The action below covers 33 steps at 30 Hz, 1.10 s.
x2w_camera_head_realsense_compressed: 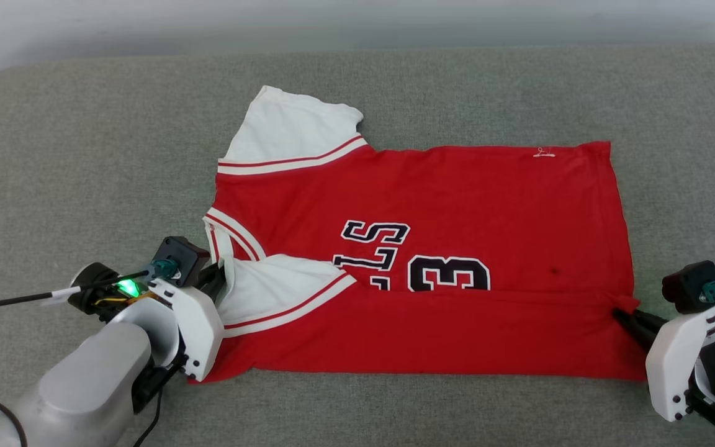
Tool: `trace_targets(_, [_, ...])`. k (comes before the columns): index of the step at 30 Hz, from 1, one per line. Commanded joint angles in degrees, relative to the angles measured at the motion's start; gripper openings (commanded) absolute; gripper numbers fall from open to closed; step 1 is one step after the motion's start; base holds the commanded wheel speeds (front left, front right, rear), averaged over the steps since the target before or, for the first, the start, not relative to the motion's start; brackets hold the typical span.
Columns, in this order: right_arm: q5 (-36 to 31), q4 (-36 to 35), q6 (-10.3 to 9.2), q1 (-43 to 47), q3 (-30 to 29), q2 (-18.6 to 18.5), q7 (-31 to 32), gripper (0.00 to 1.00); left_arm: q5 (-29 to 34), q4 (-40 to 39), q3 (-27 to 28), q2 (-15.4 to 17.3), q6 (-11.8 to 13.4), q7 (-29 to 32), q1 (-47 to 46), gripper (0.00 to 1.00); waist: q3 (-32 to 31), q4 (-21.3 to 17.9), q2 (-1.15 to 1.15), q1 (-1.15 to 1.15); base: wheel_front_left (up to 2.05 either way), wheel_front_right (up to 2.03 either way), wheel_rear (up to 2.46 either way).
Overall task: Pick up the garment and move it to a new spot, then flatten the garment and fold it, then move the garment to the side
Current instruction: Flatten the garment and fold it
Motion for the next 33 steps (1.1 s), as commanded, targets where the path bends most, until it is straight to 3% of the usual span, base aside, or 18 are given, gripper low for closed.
trace_targets(1, [0.6, 1.3, -0.04, -0.2, 0.8, 0.9, -0.1, 0.57, -0.5, 1.3, 0.1, -0.5, -0.2, -0.6, 0.0, 0.10, -1.0, 0.2, 0.00, -0.01, 0.00, 0.00, 0.00])
trace_targets(2, [0.6, 1.6, -0.04, -0.4, 0.9, 0.9, -0.7, 1.00, -0.2, 2.1, 0.2, -0.8, -0.1, -1.4, -0.1, 1.00, -1.8, 0.2, 0.00, -0.01, 0.00, 0.00, 0.00])
trace_targets(7, [0.8, 1.2, -0.04, 0.0, 0.9, -0.3, -3.2, 1.00, 0.1, 3.5, 0.6, -0.7, -0.5, -3.0, -1.6, 1.00, -5.7, 1.0, 0.00, -0.01, 0.00, 0.00, 0.00])
trace_targets(14, [0.0, -0.5, -0.04, 2.5, -0.5, -1.1, -4.9, 1.00, -1.4, -0.9, 1.4, 1.9, -0.9, 1.3, -4.0, 1.00, -8.6, 2.2, 0.00, -0.01, 0.00, 0.00, 0.00])
trace_targets(24, [-1.4, -3.1, -0.04, 5.3, -2.6, -0.2, -4.1, 1.00, -10.3, -11.2, -1.3, 6.0, -3.7, 27.1, -9.1, 1.00, -10.4, 3.4, 0.00, -0.01, 0.00, 0.00, 0.00])
trace_targets(33, [-2.2, -4.0, -0.04, 4.9, -2.6, 1.3, -3.1, 1.00, -17.8, -12.1, -4.8, 6.6, -4.3, 45.0, -10.8, 1.00, -10.1, 2.2, 0.00, -0.01, 0.00, 0.00, 0.00])
